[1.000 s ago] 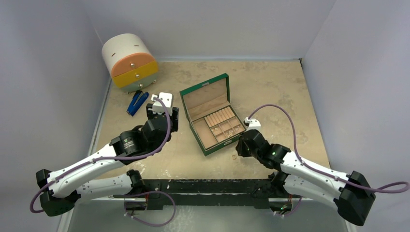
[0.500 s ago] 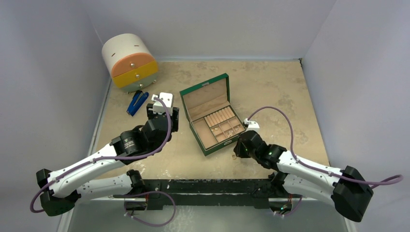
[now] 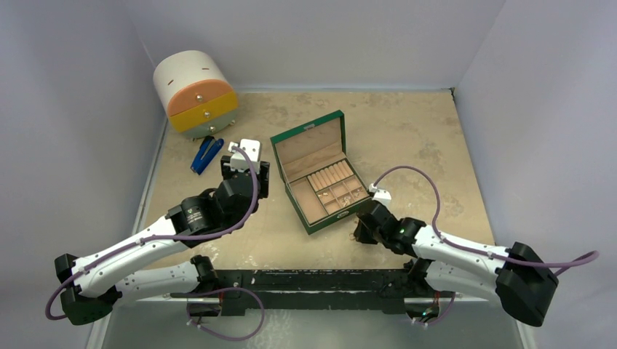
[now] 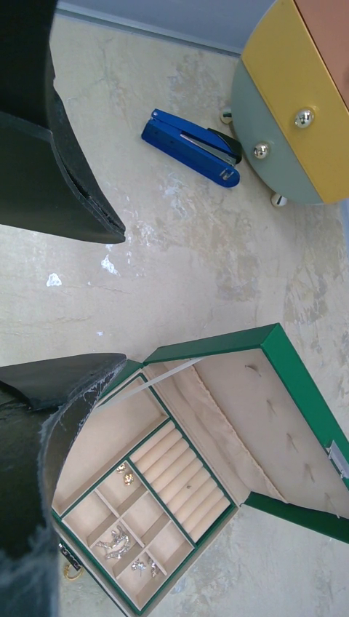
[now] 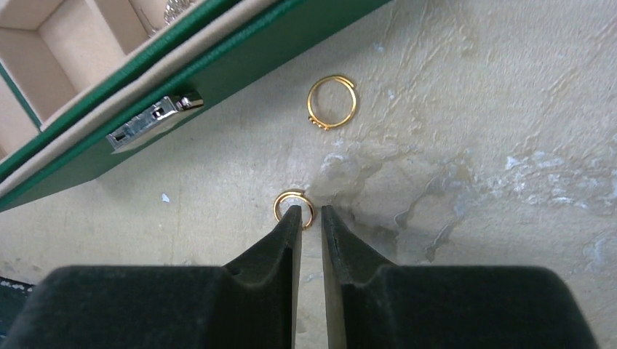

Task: Organize the mixed jewelry

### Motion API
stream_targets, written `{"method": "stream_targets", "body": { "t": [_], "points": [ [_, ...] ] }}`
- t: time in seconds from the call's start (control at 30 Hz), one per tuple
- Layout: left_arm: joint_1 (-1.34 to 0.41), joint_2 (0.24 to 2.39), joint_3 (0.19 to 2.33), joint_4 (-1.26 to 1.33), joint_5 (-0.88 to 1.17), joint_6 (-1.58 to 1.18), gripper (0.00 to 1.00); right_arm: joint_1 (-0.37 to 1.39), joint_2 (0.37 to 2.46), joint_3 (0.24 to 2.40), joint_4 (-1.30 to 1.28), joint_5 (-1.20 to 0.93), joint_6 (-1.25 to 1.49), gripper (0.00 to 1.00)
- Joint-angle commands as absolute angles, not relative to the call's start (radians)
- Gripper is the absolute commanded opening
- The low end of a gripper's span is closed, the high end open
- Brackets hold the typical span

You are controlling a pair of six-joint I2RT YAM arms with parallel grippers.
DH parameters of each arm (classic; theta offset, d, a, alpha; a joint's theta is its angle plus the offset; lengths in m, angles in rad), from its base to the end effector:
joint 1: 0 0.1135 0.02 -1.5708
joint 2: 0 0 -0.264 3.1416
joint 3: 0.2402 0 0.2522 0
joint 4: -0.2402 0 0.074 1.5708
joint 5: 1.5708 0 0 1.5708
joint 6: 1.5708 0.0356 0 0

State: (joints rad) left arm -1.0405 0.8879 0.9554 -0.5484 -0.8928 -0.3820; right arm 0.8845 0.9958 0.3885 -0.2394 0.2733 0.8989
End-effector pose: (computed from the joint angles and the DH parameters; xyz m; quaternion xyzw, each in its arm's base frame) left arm 0.1145 -0.1405 0.3501 0.0376 0.8023 -0.0256 0.5952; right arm 0.1237 0.1359 0.1634 0.0549 0.9261 0.1930 0.3195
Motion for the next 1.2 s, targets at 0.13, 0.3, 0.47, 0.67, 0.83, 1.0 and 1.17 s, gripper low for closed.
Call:
{"method": "stream_targets", "body": {
  "t": [0.13, 0.3, 0.47, 0.67, 0.83, 1.0, 1.17],
  "points": [
    [-1.032, 0.879, 0.961, -0.535, -0.893, -0.377, 0.57, 0.929, 1.045, 0.444, -0.293, 0.337, 0.989, 0.18],
    [-1.033, 0.876, 0.960, -0.535, -0.893, -0.377, 0.57, 0.956, 1.090, 0.466, -0.317, 0.361, 1.005, 0.18],
    [-1.033, 0.874, 0.961, -0.537, -0.892, -0.377, 0.57, 0.978, 1.144, 0.498, -0.350, 0.385, 0.996, 0.17],
    [-1.033, 0.874, 0.962, -0.537, -0.891, -0.377, 0.57, 1.015, 1.210, 0.513, -0.320, 0.358, 0.925, 0.17],
    [-1.033, 0.874, 0.962, -0.537, -0.890, -0.377, 0.57, 1.053, 1.278, 0.538, -0.276, 0.324, 0.838, 0.15],
    [-1.033, 0.873, 0.962, -0.537, -0.890, -0.378, 0.57, 1.101, 1.358, 0.589, -0.249, 0.305, 0.751, 0.13],
    [-1.033, 0.873, 0.961, -0.537, -0.888, -0.377, 0.57, 1.143, 1.414, 0.648, -0.234, 0.287, 0.637, 0.11]
  ]
}}
